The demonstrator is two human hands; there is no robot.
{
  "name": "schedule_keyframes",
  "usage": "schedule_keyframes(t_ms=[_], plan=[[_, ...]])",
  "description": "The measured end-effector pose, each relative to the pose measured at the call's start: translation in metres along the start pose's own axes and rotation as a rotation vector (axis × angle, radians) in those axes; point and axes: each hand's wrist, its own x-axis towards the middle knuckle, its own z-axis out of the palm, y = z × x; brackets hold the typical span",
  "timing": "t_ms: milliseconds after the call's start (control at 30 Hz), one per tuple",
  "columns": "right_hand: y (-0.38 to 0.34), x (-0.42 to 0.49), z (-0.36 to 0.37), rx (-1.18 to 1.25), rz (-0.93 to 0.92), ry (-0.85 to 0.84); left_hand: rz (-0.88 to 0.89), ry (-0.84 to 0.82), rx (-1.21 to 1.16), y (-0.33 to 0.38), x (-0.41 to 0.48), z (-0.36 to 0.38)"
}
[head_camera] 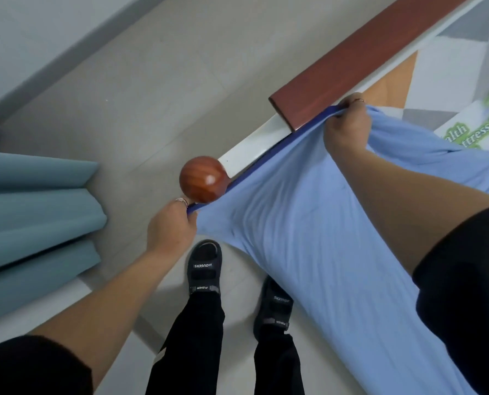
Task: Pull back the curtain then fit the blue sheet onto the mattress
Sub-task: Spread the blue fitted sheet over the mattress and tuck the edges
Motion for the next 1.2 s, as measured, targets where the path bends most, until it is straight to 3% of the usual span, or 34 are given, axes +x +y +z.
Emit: schedule_keyframes(t_ms=[100,267,367,433,467,600,700,800,900,1033,1133,1200], plan=[[0.016,-0.002,0.014,-0.019,-0.029,-0.021,-0.081,0.014,0.031,-0.002,0.008,0.017],[0.033,0.001,0.033,-0.079,-0.058,-0.352,-0.440,0.030,-0.129,-0.011,0.019,0.047],[0.028,-0.014,0.043,-0.047,-0.046,-0.174,-0.643,-0.176,-0.064,-0.014,0.015,0.063],[0.029,-0.036,0.050,-0.067,-0.122,-0.071,-0.520,-0.346,-0.017,-0.007,0.006,0.070],[0.031,-0.051,0.054,-0.116,-0.140,-0.121,-0.363,-0.401,-0.045,0.001,-0.001,0.073],[0.051,-0.108,0.071,-0.516,-0.191,-0.545,0.240,-0.350,0.028,0.037,-0.021,0.082],[0.059,-0.116,0.080,-0.670,-0.256,-0.657,0.321,-0.228,0.162,0.055,-0.009,0.084],[0.050,-0.103,0.086,-0.699,-0.209,-0.737,0.257,-0.376,0.289,0.062,0.007,0.085],[0.030,-0.090,0.077,-0.574,-0.091,-0.809,0.089,-0.687,0.271,0.087,0.021,0.068],[0.002,-0.097,0.026,-0.235,0.146,-0.703,0.207,-0.768,0.306,0.135,0.014,0.014],[-0.028,-0.113,-0.048,0.217,0.439,-0.565,0.288,-0.882,0.208,0.179,-0.001,-0.048],[-0.057,-0.124,-0.115,0.496,0.552,-0.472,0.331,-0.857,0.098,0.218,-0.008,-0.102]])
